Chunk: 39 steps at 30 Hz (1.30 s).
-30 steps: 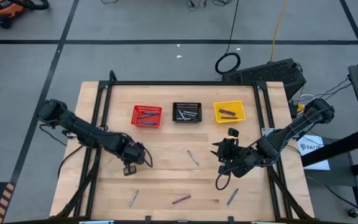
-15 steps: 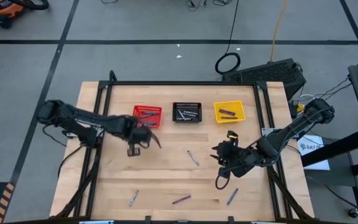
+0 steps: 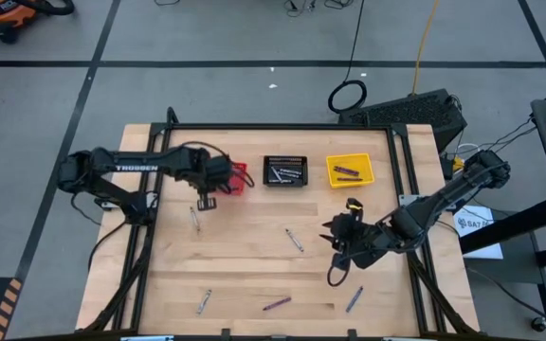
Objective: Sort crayons
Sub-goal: Put the blue crayon into the red basket, then put the black crayon into the black basket
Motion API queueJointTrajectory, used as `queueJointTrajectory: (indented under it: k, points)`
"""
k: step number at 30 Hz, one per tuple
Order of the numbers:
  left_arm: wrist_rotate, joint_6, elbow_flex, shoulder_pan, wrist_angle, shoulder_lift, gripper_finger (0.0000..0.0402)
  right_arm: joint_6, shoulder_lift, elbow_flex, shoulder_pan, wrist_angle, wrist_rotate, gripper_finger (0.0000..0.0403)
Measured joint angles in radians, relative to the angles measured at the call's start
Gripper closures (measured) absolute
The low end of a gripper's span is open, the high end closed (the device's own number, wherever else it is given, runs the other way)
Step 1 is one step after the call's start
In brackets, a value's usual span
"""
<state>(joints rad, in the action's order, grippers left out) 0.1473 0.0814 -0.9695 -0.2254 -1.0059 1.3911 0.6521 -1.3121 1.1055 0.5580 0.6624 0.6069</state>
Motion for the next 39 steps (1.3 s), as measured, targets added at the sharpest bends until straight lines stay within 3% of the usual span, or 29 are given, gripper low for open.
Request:
queueJointTrajectory:
  k: [6,12,19,28,39]
  points:
    - [-0.009,0.053,0.015,-0.103,0.016,0.0,0.0394,0.05,-0.057,0.001,-0.037,-0.032,-0.011,0.0284]
    - [-0.028,0.082,0.015,-0.161,0.136,0.0,0.0393,-0.024,-0.178,0.001,-0.071,-0.162,-0.031,0.0284]
    - [-0.039,0.088,0.015,-0.183,0.145,0.0,0.0388,0.034,-0.258,0.001,-0.104,-0.231,-0.029,0.0284]
    - [-0.039,0.09,0.015,-0.191,0.164,0.0,0.0334,0.047,-0.349,0.001,-0.147,-0.299,-0.032,0.0284]
    - [-0.039,0.029,0.005,-0.17,0.158,0.0,0.0331,0.207,-0.457,0.001,-0.171,-0.314,-0.041,0.0284]
